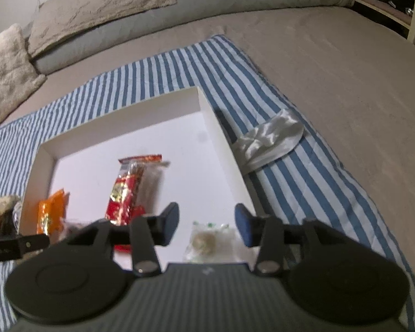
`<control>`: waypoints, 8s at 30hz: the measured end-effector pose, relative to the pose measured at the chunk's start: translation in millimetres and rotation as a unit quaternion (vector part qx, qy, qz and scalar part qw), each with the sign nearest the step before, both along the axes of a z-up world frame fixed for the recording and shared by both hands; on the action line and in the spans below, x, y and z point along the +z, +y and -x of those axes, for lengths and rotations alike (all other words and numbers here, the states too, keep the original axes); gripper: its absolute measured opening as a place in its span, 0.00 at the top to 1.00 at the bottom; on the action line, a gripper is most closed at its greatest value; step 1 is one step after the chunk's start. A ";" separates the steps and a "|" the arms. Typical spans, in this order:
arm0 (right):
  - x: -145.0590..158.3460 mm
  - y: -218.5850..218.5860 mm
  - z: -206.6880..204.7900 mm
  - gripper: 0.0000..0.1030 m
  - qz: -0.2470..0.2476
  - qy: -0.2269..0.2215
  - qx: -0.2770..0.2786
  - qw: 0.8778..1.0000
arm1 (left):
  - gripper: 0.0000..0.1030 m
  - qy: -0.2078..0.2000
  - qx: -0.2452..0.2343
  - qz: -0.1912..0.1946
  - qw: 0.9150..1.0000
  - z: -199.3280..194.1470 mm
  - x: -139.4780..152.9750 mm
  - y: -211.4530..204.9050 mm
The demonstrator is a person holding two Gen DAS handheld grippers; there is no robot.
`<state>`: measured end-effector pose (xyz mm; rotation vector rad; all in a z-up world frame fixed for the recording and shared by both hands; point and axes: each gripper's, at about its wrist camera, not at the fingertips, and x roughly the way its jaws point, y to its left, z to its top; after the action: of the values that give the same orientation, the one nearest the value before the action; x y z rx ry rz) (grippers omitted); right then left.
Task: Organize snacks
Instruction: 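Carry both snacks into the white tray and open both tools, then move both tools away from the tray toward the snacks on the blanket, then grasp the orange bar with the left tool while the right tool grasps the brown square packet, then lift both snacks and carry them over the white tray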
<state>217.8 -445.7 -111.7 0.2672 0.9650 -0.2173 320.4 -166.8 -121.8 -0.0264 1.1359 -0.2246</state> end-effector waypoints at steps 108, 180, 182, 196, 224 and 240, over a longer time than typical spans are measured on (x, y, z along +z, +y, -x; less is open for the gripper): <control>21.4 334.6 -70.8 0.22 -0.077 -0.021 0.191 0.978 | 0.00 -0.124 0.341 -0.055 0.930 7.6 20.8 351.5; -24.1 398.3 -100.4 0.19 -0.029 0.057 0.163 0.984 | 0.51 0.010 0.183 -0.120 0.976 -11.4 -18.9 312.8; -22.6 395.5 -98.0 0.21 -0.030 0.057 0.166 0.984 | 0.56 0.007 0.192 -0.115 0.975 -11.4 -15.9 315.5; 12.1 381.8 -74.6 0.31 -0.010 0.004 0.229 0.973 | 0.60 -0.042 0.232 -0.086 0.968 22.6 26.8 312.8; 97.7 337.4 8.6 0.32 -0.022 -0.120 0.274 0.954 | 0.60 -0.151 0.235 -0.014 0.960 119.3 114.1 275.3; 114.3 267.4 31.4 0.32 -0.013 -0.150 0.229 0.962 | 0.60 -0.188 0.155 0.017 0.970 110.0 131.2 220.6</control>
<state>186.4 -178.3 2.6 0.0897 0.7045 0.2560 210.4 53.8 9.4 -0.1838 0.7371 0.0306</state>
